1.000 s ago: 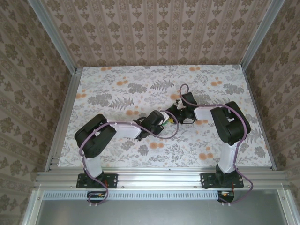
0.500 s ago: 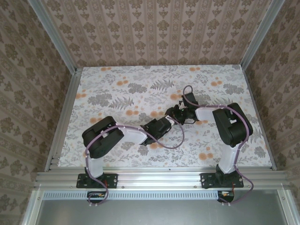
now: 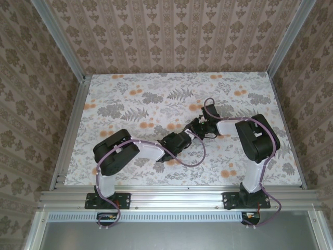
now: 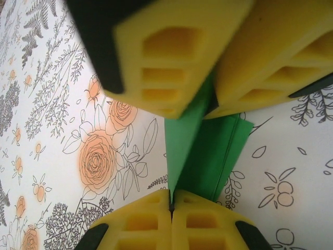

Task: Fold a paper plane with a square sheet of paper (pick it up from the middle)
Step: Fold the wing for the fifth time at the center of the table.

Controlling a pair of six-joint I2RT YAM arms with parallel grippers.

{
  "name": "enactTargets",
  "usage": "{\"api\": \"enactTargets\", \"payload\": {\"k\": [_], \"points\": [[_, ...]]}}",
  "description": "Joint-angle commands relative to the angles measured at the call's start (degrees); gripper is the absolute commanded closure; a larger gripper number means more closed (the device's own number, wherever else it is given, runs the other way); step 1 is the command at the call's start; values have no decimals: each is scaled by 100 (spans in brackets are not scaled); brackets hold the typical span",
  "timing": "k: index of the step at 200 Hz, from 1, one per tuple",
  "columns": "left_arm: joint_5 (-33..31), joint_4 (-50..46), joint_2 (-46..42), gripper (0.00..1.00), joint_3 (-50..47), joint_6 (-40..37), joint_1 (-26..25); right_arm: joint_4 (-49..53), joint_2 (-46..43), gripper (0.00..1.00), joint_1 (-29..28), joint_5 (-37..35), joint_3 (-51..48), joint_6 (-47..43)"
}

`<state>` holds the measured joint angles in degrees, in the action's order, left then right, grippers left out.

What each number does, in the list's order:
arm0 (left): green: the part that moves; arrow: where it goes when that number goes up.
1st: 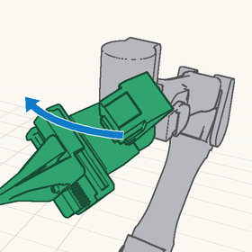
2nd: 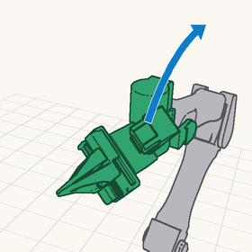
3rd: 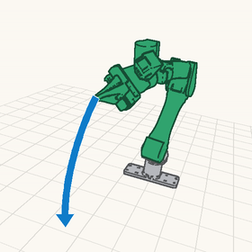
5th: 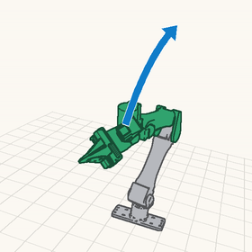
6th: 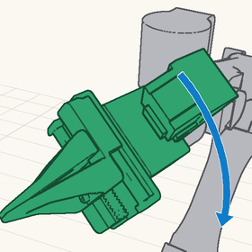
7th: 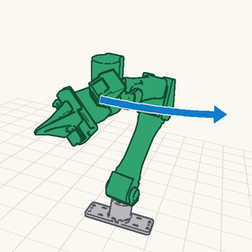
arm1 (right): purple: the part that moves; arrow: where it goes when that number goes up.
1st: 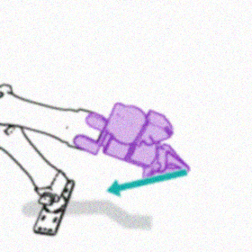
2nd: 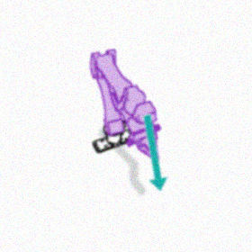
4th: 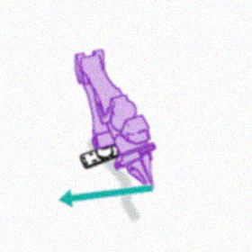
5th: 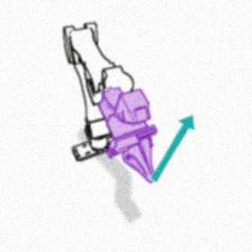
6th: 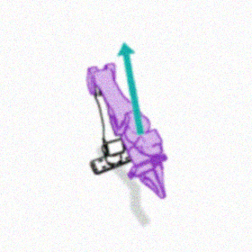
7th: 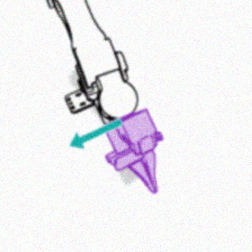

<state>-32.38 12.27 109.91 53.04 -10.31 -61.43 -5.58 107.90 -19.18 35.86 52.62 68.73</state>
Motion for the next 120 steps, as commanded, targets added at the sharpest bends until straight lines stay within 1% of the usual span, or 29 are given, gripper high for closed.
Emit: {"api": "enactTargets", "payload": {"k": [1, 12, 31, 40, 49, 70, 91, 107, 120], "points": [[226, -391, 65, 100, -90, 144, 3, 349, 142, 88, -21, -286, 39, -120], [271, -451, -3, 100, -110, 211, 17, 383, 157, 92, -7, -365, 19, -170], [391, -569, -131, 96, -124, 378, 60, 443, 153, 95, 1, -484, -20, -292], [476, -629, -220, 93, -149, 465, 70, 448, 154, 96, -4, -523, -37, -339], [578, -705, -333, 87, -163, 566, 114, 491, 154, 97, 14, -562, -33, -415], [1010, -949, -726, 68, -255, 830, 262, 525, 184, 97, 29, -609, -50, -610], [1703, -1207, -1248, 51, -402, 1044, 441, 592, 167, 97, 46, -626, -43, -859], [2295, -1364, -1642, 43, -490, 1208, 606, 638, 166, 96, 45, -611, -26, -1070], [2828, -1482, -1886, 40, -521, 1374, 807, 690, 176, 95, 42, -573, 10, -1300]]}}
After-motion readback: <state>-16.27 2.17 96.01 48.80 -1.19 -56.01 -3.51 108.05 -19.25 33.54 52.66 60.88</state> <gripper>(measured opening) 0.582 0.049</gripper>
